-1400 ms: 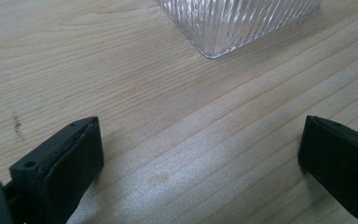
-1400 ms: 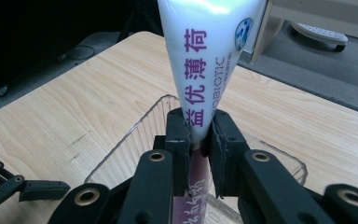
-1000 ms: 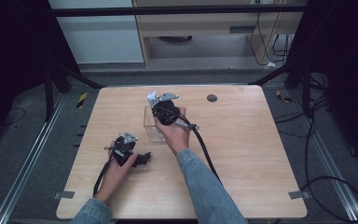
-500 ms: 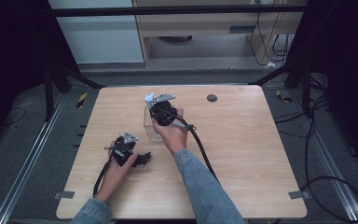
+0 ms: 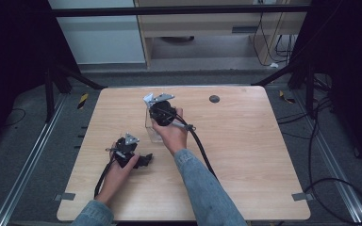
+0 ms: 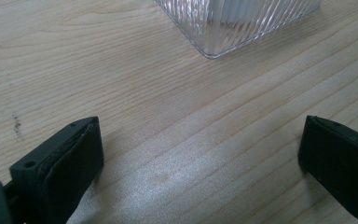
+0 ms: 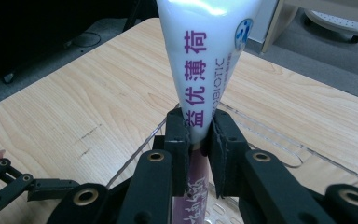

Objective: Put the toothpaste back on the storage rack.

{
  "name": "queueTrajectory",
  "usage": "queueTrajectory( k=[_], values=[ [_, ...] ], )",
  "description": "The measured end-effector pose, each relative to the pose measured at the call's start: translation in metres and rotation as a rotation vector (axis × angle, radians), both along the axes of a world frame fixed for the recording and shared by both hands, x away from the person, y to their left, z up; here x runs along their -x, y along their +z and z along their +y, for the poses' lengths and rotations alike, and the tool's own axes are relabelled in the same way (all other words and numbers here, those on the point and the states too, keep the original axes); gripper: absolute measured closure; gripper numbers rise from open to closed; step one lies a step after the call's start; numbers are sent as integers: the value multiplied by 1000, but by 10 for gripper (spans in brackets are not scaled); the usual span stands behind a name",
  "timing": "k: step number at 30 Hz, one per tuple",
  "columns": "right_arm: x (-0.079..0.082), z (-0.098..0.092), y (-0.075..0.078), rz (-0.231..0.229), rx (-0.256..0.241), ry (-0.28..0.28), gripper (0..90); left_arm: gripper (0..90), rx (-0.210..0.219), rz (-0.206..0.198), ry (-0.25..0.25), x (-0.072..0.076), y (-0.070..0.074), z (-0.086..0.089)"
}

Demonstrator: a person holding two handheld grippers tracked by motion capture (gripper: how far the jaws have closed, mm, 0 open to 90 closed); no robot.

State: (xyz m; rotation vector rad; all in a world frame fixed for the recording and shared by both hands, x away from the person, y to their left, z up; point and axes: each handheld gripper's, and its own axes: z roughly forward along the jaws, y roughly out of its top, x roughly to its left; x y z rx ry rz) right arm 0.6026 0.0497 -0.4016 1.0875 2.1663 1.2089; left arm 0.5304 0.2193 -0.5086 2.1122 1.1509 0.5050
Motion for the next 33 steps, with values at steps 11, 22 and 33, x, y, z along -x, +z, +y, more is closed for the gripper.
queueTrajectory(
  k=[11, 22, 33],
  values=[
    [-10, 6, 0, 14, 8, -9, 779, 0, 0, 0, 0, 0, 0, 0],
    [-14, 10, 0, 24, 15, -6, 775, 0, 0, 0, 0, 0, 0, 0],
    [-15, 9, 1, 36, 7, -3, 765, 0, -1, 0, 0, 0, 0, 0]
  ],
)
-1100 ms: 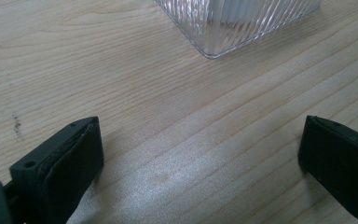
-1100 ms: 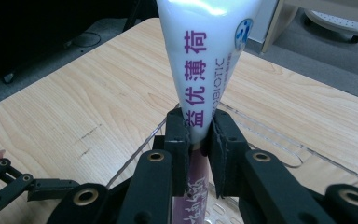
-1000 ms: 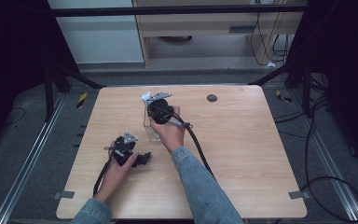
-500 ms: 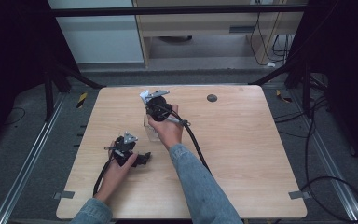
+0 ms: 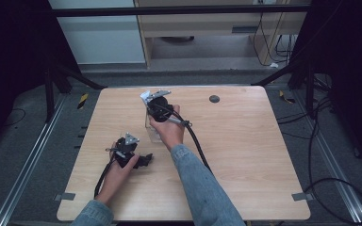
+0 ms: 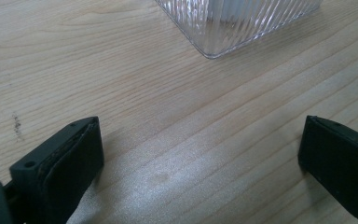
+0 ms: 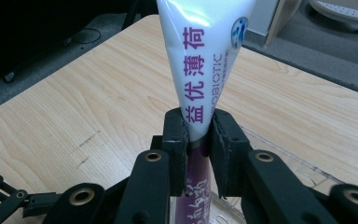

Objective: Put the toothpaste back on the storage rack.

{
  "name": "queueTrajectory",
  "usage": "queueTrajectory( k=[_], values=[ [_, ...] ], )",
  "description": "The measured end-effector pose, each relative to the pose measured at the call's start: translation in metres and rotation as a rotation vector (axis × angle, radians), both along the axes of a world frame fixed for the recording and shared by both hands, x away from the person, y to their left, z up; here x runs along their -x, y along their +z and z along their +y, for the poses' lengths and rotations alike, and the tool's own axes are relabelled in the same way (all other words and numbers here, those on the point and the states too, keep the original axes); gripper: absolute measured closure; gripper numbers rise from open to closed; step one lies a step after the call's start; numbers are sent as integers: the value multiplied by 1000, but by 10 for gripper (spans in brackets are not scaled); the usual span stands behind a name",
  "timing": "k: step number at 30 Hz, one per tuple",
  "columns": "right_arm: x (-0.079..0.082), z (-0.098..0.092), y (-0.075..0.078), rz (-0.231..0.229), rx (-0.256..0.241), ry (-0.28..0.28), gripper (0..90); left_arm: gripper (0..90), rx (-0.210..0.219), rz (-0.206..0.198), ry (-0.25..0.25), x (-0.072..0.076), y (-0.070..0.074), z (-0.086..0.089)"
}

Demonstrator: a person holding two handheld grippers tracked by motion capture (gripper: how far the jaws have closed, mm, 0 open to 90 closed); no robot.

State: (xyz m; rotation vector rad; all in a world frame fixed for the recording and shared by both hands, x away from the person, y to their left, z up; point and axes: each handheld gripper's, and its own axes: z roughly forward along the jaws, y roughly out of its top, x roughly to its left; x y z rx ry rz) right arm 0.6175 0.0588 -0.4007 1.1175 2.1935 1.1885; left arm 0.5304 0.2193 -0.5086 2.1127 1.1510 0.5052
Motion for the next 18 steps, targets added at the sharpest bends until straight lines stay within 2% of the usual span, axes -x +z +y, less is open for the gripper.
queueTrajectory(
  k=[4, 18],
  values=[
    [0, -1, 1, 3, -9, -2, 735, 0, 0, 0, 0, 0, 0, 0],
    [4, -5, 4, 11, -8, 11, 724, 0, 0, 0, 0, 0, 0, 0]
  ],
)
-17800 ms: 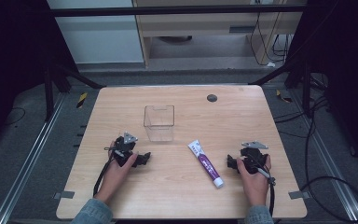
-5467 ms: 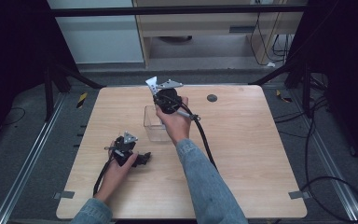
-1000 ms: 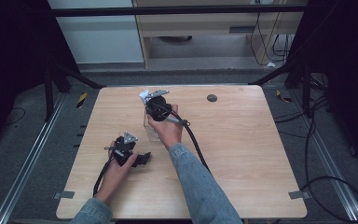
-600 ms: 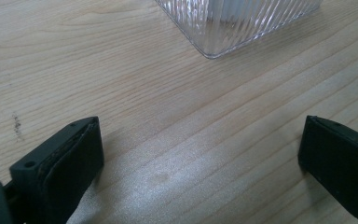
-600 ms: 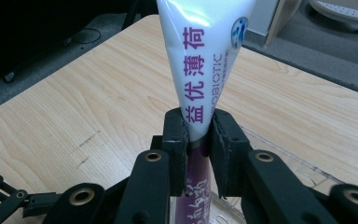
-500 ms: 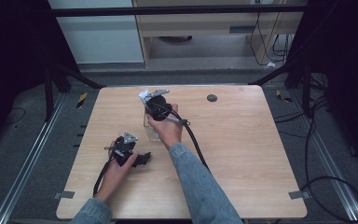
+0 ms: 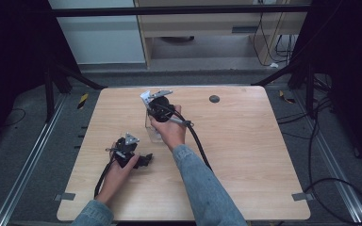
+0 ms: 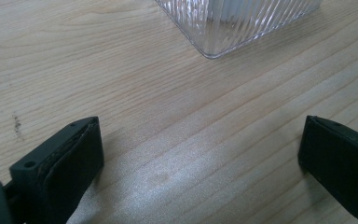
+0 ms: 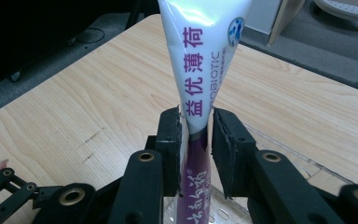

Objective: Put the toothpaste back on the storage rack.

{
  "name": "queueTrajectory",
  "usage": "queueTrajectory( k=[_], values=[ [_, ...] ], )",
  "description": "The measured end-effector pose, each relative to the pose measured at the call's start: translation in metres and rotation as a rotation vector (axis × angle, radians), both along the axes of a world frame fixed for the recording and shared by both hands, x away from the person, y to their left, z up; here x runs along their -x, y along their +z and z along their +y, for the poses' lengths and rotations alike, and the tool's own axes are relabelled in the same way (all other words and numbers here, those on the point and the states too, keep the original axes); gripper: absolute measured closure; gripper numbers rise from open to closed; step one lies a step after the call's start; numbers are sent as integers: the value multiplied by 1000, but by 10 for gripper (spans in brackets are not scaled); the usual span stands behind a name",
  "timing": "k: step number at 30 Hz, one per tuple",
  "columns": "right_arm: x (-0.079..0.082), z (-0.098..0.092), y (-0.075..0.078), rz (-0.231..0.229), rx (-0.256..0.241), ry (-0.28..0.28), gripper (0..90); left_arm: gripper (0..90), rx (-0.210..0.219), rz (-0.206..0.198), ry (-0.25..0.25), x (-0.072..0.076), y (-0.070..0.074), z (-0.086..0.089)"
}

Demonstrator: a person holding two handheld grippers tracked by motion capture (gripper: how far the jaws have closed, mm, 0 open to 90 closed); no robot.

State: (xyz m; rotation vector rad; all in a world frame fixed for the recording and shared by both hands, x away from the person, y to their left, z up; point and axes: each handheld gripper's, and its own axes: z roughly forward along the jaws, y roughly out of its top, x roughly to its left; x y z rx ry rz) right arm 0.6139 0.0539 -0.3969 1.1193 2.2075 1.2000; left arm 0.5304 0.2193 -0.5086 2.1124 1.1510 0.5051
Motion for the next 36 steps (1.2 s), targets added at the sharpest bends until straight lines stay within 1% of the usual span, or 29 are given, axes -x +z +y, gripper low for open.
queueTrajectory(
  k=[6, 16, 24, 29, 36],
  values=[
    [0, -1, 0, 1, 0, -3, 714, 0, 0, 0, 0, 0, 0, 0],
    [3, -5, 2, -10, -6, -12, 647, 0, 0, 0, 0, 0, 0, 0],
    [4, -8, 2, -12, -5, -13, 630, 0, 0, 0, 0, 0, 0, 0],
    [8, -9, 4, -25, -12, -12, 599, 0, 0, 0, 0, 0, 0, 0],
    [12, -10, 7, -50, 0, -13, 550, 0, 0, 0, 0, 0, 0, 0]
  ],
)
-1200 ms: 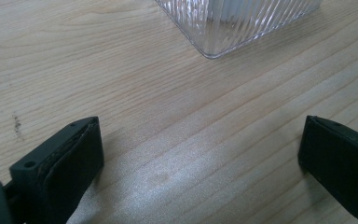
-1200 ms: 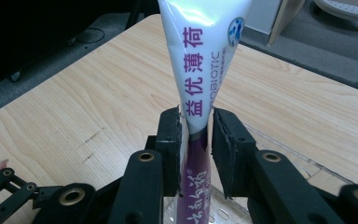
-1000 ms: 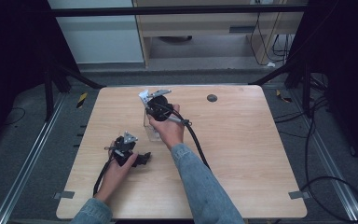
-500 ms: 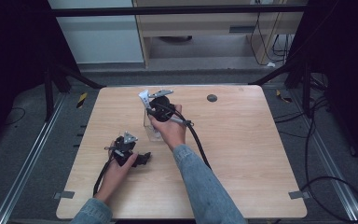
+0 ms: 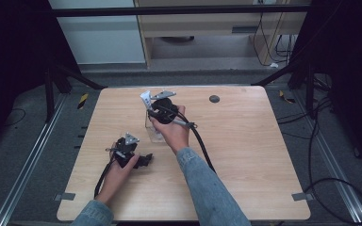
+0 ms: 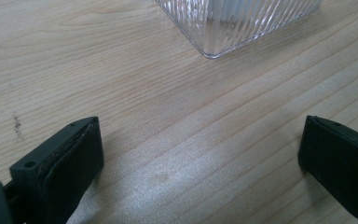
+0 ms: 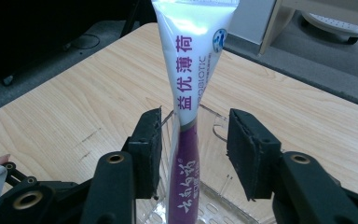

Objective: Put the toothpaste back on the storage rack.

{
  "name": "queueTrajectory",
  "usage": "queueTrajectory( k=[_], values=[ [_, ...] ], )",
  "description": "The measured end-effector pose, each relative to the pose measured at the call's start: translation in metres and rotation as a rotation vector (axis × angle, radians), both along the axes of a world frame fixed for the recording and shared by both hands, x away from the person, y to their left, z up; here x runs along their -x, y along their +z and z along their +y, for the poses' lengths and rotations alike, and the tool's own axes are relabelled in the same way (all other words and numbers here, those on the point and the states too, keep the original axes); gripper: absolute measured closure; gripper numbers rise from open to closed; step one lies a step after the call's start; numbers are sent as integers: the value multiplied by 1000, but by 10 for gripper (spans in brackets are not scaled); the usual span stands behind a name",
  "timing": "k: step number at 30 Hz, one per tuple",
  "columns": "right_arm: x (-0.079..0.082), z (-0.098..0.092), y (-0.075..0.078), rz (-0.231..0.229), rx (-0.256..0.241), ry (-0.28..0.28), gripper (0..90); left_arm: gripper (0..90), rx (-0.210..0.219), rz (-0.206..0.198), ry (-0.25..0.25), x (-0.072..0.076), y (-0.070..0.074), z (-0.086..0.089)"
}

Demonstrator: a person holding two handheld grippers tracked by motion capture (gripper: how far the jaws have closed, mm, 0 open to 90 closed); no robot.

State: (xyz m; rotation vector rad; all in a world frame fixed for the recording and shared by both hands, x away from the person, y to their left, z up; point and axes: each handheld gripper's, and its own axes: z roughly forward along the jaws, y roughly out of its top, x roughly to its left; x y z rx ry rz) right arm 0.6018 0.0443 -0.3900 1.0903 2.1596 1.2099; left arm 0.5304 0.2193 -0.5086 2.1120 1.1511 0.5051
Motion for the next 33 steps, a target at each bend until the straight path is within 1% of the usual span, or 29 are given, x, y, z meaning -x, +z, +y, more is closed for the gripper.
queueTrajectory(
  k=[3, 8, 10, 12, 17, 21, 23, 31, 33],
  values=[
    [1, -2, 1, -10, 6, 0, 522, 0, 0, 0, 0, 0, 0, 0],
    [1, -4, 2, -10, 4, -3, 434, 0, 0, 0, 0, 0, 0, 0],
    [2, -5, 3, -20, -1, -1, 404, 0, 0, 0, 0, 0, 0, 0],
    [2, -6, 3, -21, -1, -4, 383, 0, 0, 0, 0, 0, 0, 0],
    [2, -8, 5, -15, -6, 1, 286, 0, 0, 0, 0, 0, 0, 0],
    [4, -10, 5, -26, -15, 8, 263, 0, 0, 0, 0, 0, 0, 0],
    [5, -11, 6, -34, -11, 15, 247, 0, 0, 0, 0, 0, 0, 0],
    [7, -22, 11, -29, -13, 25, 181, 0, 1, 0, 1, 0, 0, 0],
    [7, -26, 13, -21, -20, 26, 144, 0, 1, 0, 0, 0, 0, 0]
  ],
)
